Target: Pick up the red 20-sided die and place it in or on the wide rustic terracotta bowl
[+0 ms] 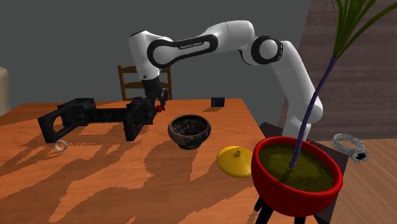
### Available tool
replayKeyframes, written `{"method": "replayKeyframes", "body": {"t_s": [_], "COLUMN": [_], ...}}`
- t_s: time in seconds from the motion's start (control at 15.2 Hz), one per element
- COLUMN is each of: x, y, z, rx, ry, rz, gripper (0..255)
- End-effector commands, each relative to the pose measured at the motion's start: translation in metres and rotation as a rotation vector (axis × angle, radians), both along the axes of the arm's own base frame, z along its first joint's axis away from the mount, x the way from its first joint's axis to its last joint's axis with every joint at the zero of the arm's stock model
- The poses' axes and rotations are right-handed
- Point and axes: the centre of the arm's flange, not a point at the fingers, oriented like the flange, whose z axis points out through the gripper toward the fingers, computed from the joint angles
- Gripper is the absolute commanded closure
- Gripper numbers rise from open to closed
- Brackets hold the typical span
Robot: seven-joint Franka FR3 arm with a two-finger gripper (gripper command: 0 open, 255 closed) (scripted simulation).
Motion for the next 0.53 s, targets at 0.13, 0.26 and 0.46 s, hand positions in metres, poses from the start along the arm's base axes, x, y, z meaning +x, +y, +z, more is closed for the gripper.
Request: {"method": "replayKeyframes", "body": {"t_s": [0.13, 0.26, 0.46], "x": [0.0, 0.0, 0.0], "y": [0.0, 0.0, 0.0], "z": [0.022, 0.032, 0.048], "rx": [0.0, 0.0, 0.0], "ry": [0.0, 0.0, 0.0], "rz": [0.0, 0.0, 0.0], "gripper": [255, 255, 255]}}
